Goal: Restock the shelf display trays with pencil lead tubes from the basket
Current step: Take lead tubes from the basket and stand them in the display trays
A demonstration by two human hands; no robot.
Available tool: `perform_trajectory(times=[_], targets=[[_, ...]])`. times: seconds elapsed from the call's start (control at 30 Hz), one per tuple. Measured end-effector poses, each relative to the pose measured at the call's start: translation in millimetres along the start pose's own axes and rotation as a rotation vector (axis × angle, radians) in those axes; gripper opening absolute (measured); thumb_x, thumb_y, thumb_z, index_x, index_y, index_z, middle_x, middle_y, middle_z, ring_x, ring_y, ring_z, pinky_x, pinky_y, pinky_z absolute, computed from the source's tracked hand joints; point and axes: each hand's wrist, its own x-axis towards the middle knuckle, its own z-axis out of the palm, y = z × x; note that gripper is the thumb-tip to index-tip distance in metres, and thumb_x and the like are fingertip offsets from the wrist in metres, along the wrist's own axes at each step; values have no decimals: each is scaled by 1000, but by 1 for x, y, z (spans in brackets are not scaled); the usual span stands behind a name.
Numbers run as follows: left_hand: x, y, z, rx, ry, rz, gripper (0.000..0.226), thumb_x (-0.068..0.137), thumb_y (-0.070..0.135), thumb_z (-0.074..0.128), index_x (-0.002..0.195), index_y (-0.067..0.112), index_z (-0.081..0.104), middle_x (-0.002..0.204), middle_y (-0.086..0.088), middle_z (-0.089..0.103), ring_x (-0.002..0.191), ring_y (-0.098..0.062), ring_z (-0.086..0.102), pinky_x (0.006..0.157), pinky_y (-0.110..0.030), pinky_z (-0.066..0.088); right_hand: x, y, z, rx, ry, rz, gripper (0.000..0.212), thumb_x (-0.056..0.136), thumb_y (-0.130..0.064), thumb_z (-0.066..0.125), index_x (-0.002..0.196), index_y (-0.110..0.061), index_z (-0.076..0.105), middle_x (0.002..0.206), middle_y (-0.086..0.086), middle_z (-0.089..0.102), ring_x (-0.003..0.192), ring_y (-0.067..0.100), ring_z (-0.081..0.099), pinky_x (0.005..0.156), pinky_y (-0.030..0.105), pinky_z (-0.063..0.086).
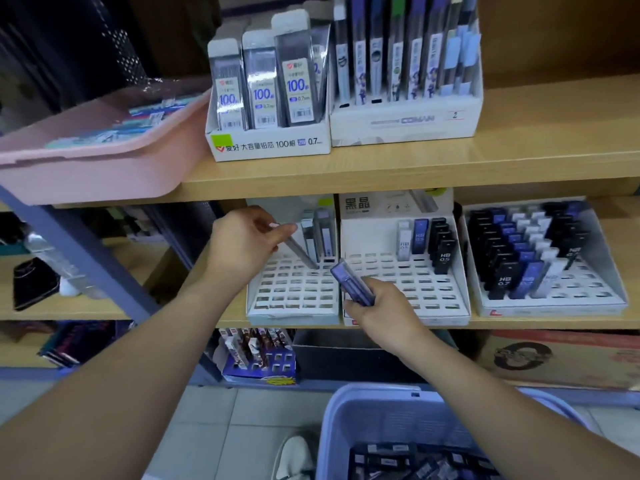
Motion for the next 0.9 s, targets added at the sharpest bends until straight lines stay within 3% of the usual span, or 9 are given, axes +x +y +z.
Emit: perform_trajectory(times=[0.07,0.2,0.3,0.47,0.57,0.7,0.9], targets=[[4,-4,0,7,31,-37,35,78,46,73,67,14,65,54,4,64,58,-13,67,64,-35,58,5,2,3,-59,-7,-15,4,92,-20,60,89,-18,62,69,-3,57,65,17,52,56,24,38],[11,-12,3,-3,39,-81,34,79,45,72,66,15,68,55,0,65,57,-18,66,63,-34,57,10,2,8,-241,-44,-106,4,93,-22,59,94,-27,60,76,-7,59,76,19,56,59,24,39],[14,-16,5,-21,74,-47,24,85,35,68,79,13,74,66,-3,68,65,-20,64,65,-30,52,9,2,14,-341,-70,-161,22,93,-21,59,113,-25,65,96,1,66,87,21,60,70,26,42],[19,-24,8,2,132,-66,18,91,17,62,104,12,73,101,-5,72,93,-17,64,80,-16,40,11,6,17,-421,-51,-176,7,93,-23,59,97,-27,64,87,-3,59,80,20,56,66,28,41],[20,-28,12,53,99,-53,23,92,10,57,112,12,68,106,-6,70,101,-21,63,84,-18,40,14,5,17,-460,-11,-191,9,93,-24,59,86,-28,55,86,-4,51,80,18,51,68,28,38],[20,-28,16,71,36,44,24,92,3,55,108,12,70,106,-5,70,100,-19,64,87,-19,43,17,6,18,-493,43,-194,8,93,-24,60,95,-19,66,89,-3,52,86,19,52,75,30,44],[20,-25,15,188,-35,161,36,91,-3,49,112,16,71,109,-8,70,100,-26,65,93,-30,50,15,7,20,-486,94,-203,13,93,-21,62,104,-20,68,88,-5,50,85,17,52,75,29,43]])
